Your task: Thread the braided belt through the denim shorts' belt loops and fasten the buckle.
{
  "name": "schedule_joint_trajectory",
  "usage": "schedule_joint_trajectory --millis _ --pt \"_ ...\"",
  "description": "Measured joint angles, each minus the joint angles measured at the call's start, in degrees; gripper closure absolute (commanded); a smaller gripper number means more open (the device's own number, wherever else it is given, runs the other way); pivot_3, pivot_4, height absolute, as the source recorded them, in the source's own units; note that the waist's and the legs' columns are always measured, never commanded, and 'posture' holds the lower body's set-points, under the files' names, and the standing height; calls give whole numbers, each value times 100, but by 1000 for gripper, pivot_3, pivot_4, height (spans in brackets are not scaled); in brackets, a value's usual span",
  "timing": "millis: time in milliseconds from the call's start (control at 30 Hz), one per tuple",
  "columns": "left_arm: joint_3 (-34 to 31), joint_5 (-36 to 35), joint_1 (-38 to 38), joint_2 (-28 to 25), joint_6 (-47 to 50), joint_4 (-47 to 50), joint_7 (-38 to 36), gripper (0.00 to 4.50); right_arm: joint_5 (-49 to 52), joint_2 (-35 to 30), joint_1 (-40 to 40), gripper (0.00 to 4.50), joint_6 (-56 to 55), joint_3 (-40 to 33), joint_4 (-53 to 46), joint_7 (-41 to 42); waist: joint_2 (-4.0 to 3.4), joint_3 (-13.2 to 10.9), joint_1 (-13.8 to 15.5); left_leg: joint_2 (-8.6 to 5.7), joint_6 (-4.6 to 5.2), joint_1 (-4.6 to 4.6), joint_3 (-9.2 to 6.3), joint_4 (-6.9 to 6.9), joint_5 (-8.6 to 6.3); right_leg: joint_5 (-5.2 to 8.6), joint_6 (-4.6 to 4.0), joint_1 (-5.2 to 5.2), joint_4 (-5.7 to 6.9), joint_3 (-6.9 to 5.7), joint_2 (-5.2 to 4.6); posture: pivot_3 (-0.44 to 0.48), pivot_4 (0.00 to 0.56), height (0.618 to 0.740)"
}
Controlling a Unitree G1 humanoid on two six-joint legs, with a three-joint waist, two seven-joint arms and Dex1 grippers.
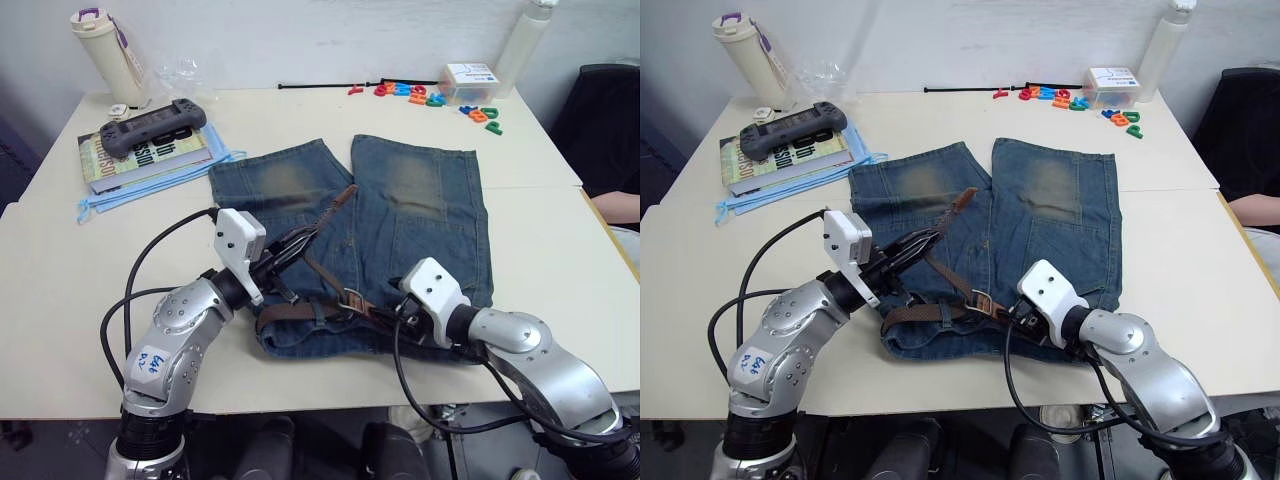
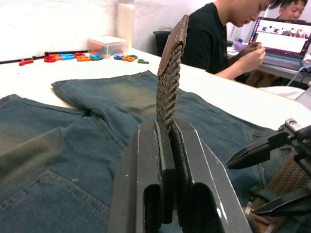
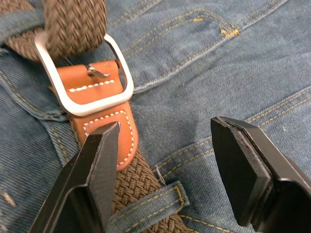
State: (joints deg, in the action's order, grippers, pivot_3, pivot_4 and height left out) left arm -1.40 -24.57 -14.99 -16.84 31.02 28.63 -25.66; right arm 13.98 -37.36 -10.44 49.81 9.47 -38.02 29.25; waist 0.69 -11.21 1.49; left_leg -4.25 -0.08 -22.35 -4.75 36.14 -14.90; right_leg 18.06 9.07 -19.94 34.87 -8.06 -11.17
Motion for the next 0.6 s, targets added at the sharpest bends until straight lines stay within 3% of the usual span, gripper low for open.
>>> schedule_joint_trajectory --millis 367,467,500,533,600 --pt "-345 -491 -197 87 235 105 196 4500 -394 -151 1 1301 -103 402 -4 -87 1 0 -2 15 0 3 66 3 -14 -3 -4 -42 18 73 18 0 150 713" --pt "-385 -442 49 -161 215 203 89 4500 -445 -176 -16 1301 -98 467 -29 -87 1 1 1 43 -8 11 71 7 -28 -8 -13 -46 14 99 49 0 150 713" --pt "-380 -163 471 -537 -67 151 -177 4500 -407 -172 -4 1301 -67 429 -75 -68 1 1 0 63 -16 12 81 8 -36 -10 -22 -54 12 108 67 0 150 713" --pt "-376 -105 523 -594 -123 119 -229 4500 -368 -172 -1 1301 -53 394 -89 -42 1 0 11 83 -19 9 85 9 -37 -11 -28 -59 12 108 72 0 150 713" --pt "-311 107 640 -714 -288 10 -329 4500 93 -74 -153 1301 70 19 -435 206 0 0 33 96 -14 5 94 15 -45 -13 -32 -64 4 114 74 0 150 713"
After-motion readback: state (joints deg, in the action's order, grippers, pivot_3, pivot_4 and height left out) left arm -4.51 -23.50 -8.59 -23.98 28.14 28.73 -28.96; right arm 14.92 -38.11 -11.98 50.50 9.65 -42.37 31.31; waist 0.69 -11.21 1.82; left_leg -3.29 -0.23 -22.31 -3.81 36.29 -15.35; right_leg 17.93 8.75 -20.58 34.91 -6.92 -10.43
